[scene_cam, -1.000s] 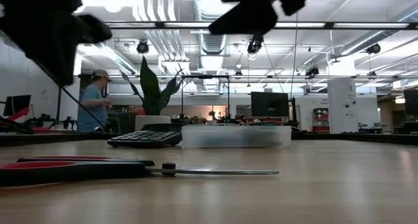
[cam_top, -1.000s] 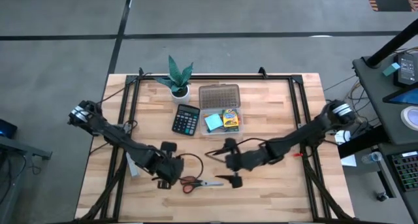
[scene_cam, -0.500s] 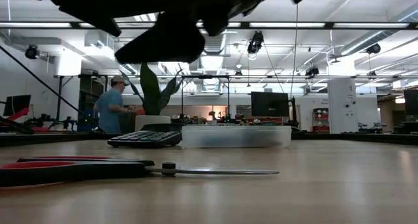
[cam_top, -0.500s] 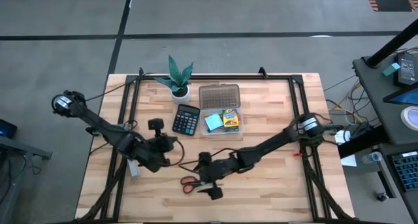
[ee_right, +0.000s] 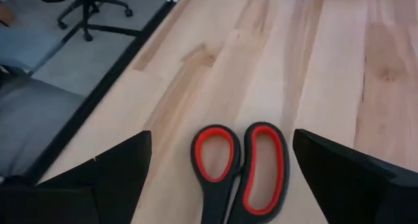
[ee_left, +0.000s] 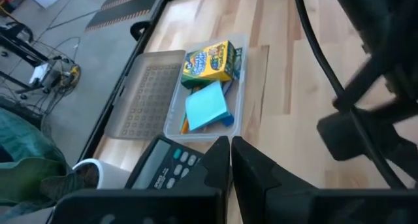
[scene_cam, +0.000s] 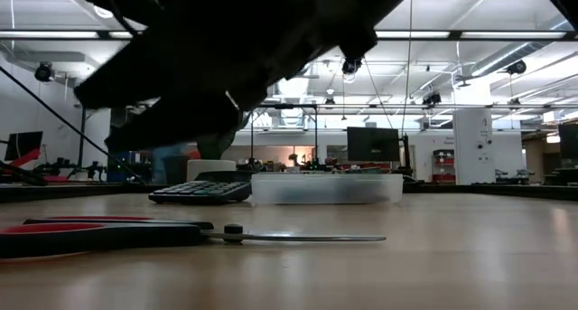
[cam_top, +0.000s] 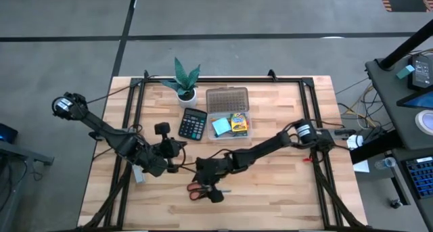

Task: Pack school essentials
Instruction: Put the scissor into the supplies box

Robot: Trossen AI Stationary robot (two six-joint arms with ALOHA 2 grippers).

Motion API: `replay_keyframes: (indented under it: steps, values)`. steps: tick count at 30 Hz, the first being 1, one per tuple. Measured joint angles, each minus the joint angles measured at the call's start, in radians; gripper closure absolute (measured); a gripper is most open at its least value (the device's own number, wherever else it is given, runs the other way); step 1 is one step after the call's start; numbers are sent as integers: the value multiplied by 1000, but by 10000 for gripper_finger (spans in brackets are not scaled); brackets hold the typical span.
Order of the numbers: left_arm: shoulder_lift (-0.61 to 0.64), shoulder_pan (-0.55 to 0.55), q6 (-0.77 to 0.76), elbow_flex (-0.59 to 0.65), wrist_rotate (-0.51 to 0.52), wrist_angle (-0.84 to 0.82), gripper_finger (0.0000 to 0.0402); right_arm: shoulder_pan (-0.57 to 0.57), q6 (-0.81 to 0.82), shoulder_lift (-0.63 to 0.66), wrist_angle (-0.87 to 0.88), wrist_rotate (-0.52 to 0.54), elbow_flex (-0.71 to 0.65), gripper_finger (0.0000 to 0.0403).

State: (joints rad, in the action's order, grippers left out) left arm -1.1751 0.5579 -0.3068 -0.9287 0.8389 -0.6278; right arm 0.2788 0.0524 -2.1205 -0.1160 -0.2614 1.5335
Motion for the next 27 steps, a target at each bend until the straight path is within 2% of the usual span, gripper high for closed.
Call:
replay_keyframes:
  steps: [6, 11, 14, 21, 27]
  values:
    - [0, 0, -1, 0, 15, 39, 402, 7, 15, -51, 15, 5, 15, 81]
    - [-2, 0, -3, 2, 15, 90, 402, 20, 4, -34, 139, 140, 16, 109]
    - [-3, 0, -2, 3, 16, 105, 402, 31, 2, -27, 207, 178, 16, 122]
    - [-3, 0, -2, 3, 37, 105, 402, 70, 20, -27, 215, 190, 15, 145]
    - [-3, 0, -4, 3, 37, 105, 402, 92, 38, -28, 237, 323, 15, 158]
